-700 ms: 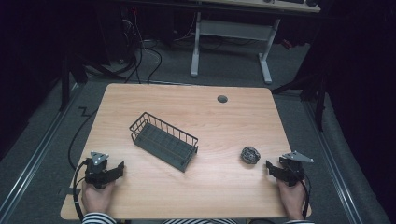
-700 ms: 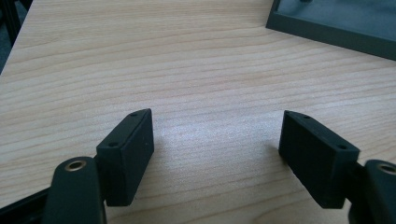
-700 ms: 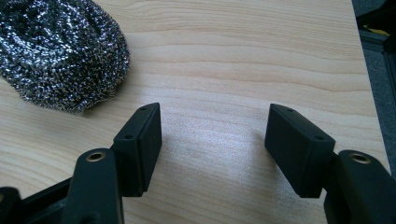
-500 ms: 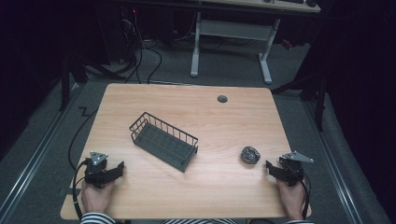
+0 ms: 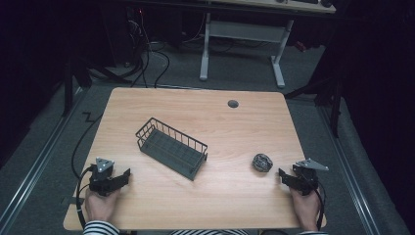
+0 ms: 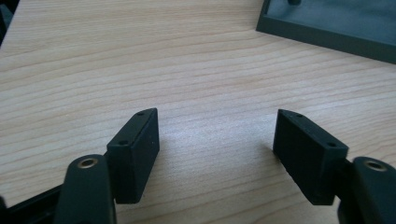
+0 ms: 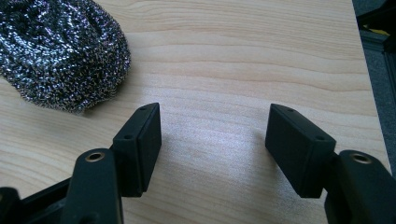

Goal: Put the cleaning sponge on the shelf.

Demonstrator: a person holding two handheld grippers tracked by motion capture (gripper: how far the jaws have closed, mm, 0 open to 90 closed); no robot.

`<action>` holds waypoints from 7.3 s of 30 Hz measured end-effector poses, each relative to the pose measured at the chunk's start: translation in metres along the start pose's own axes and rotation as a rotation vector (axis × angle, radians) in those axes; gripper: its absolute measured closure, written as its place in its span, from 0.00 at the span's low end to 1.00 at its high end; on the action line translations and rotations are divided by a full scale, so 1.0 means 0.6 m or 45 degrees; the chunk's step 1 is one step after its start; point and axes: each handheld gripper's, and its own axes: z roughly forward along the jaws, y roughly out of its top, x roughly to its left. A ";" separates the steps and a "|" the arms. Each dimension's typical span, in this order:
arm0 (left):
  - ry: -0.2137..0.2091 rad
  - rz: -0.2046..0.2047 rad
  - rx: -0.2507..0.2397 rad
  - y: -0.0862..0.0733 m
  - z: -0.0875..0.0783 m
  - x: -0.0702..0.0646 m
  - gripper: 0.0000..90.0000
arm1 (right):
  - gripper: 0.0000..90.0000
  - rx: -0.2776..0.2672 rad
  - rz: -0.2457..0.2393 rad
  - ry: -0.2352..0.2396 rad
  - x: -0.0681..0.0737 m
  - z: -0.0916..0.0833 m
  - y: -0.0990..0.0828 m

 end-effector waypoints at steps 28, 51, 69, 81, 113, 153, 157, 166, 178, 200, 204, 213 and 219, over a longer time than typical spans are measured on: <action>-0.151 0.103 0.030 0.080 0.000 -0.033 0.25 | 0.40 -0.002 -0.005 0.006 0.001 0.000 0.000; -0.209 0.196 0.068 0.156 0.058 -0.056 0.27 | 0.40 -0.001 -0.006 0.006 0.001 -0.001 -0.001; -0.213 0.226 0.073 0.166 0.076 -0.069 0.40 | 0.40 -0.001 -0.007 0.008 0.001 -0.001 -0.001; -0.227 0.214 0.061 0.169 0.083 -0.098 0.45 | 0.40 -0.001 -0.008 0.008 0.001 -0.001 -0.001; -0.211 0.129 0.029 0.204 0.135 -0.218 0.44 | 0.40 0.000 -0.010 0.011 0.002 -0.001 -0.001; -0.282 0.151 0.057 0.179 0.093 -0.200 0.28 | 0.40 0.000 -0.014 0.016 0.002 -0.001 -0.001; -0.280 0.143 0.055 0.166 0.077 -0.179 0.29 | 0.40 -0.001 -0.014 0.014 0.002 -0.001 -0.001; -0.268 0.121 0.028 0.138 0.038 -0.139 0.31 | 0.40 0.000 -0.012 0.015 0.002 -0.001 -0.001; -0.230 0.050 0.020 0.077 0.020 -0.095 0.31 | 0.40 0.001 -0.017 0.029 0.000 0.000 0.000; -0.124 0.003 -0.020 0.022 0.012 -0.065 0.32 | 0.40 -0.001 -0.026 0.026 0.000 0.001 0.001; -0.117 -0.015 -0.010 0.013 0.017 -0.062 0.32 | 0.40 -0.001 -0.026 0.026 0.000 0.001 0.001; -0.071 0.031 -0.019 0.010 0.018 -0.070 0.31 | 0.41 0.010 0.010 0.048 -0.004 -0.001 0.002; -0.061 0.044 -0.013 0.010 0.019 -0.072 0.31 | 0.40 0.034 0.030 0.083 -0.008 -0.017 -0.003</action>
